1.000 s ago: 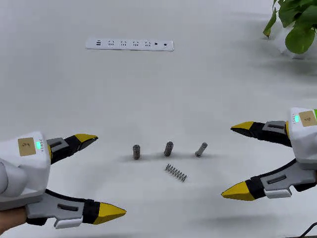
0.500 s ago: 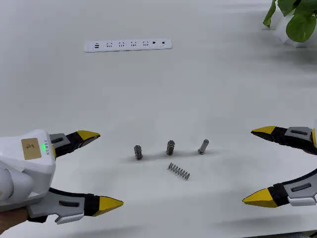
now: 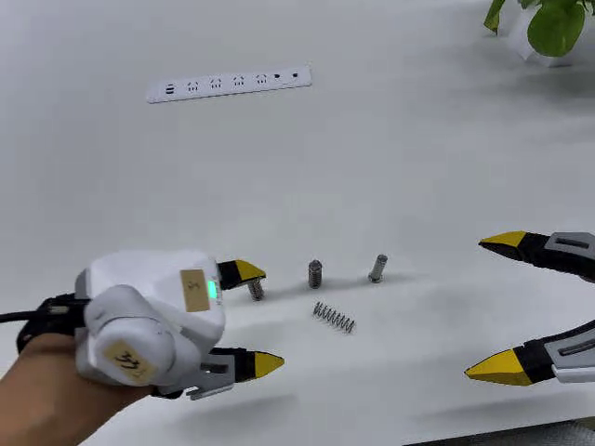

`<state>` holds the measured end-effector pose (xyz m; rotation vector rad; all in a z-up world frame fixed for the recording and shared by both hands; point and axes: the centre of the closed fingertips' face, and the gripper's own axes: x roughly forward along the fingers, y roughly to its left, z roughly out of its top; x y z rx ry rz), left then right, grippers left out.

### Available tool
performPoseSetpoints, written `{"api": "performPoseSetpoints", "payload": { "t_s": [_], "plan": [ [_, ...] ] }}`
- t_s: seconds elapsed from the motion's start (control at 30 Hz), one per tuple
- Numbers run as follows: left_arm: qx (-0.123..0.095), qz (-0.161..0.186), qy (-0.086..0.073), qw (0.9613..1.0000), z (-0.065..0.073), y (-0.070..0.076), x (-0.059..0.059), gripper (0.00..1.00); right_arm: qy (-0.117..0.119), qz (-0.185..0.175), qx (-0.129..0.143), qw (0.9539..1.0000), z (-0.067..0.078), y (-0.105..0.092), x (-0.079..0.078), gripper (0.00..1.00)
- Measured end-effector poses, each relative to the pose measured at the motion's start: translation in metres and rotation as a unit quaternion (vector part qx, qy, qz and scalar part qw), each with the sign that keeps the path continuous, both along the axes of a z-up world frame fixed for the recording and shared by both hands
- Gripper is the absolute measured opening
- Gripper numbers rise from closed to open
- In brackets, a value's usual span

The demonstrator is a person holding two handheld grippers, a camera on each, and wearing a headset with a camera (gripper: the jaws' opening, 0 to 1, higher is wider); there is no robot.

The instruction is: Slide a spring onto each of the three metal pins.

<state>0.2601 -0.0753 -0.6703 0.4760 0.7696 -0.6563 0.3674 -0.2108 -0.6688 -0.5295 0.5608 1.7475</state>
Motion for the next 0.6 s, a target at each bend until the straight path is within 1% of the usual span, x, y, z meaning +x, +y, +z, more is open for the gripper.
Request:
{"api": "performPoseSetpoints", "payload": {
  "t_s": [0.07, 0.1, 0.2, 0.27, 0.33, 0.37, 0.47, 0.57, 0.6],
  "plan": [
    [0.007, -0.007, 0.009, 0.9999, -0.008, -0.005, 0.006, 0.44, 0.003, -0.002, 0.002, 1.0000, -0.001, -0.001, 0.000, 0.92],
    [0.009, -0.013, 0.017, 0.9997, -0.013, -0.010, 0.009, 0.43, 0.002, -0.002, 0.002, 1.0000, -0.002, -0.002, -0.001, 0.92],
    [0.016, -0.024, 0.029, 0.9992, -0.024, -0.019, 0.017, 0.42, 0.003, -0.004, 0.003, 1.0000, -0.005, -0.005, 0.001, 0.92],
    [0.026, -0.028, 0.043, 0.9983, -0.034, -0.022, 0.021, 0.39, 0.006, -0.009, 0.004, 0.9999, -0.003, -0.007, 0.002, 0.92],
    [0.041, -0.032, 0.056, 0.9971, -0.045, -0.024, 0.025, 0.36, 0.007, -0.013, 0.008, 0.9999, -0.006, -0.008, 0.005, 0.91],
    [0.045, -0.031, 0.060, 0.9967, -0.048, -0.025, 0.027, 0.36, 0.008, -0.013, 0.008, 0.9998, -0.006, -0.009, 0.005, 0.91],
    [0.054, -0.032, 0.060, 0.9962, -0.054, -0.030, 0.034, 0.37, 0.010, -0.017, 0.010, 0.9998, -0.008, -0.012, 0.007, 0.91],
    [0.066, -0.034, 0.068, 0.9949, -0.062, -0.031, 0.039, 0.35, 0.012, -0.022, 0.012, 0.9996, -0.009, -0.015, 0.008, 0.91],
    [0.076, -0.032, 0.073, 0.9939, -0.067, -0.029, 0.040, 0.34, 0.012, -0.023, 0.014, 0.9996, -0.009, -0.016, 0.008, 0.91]
  ]
}}
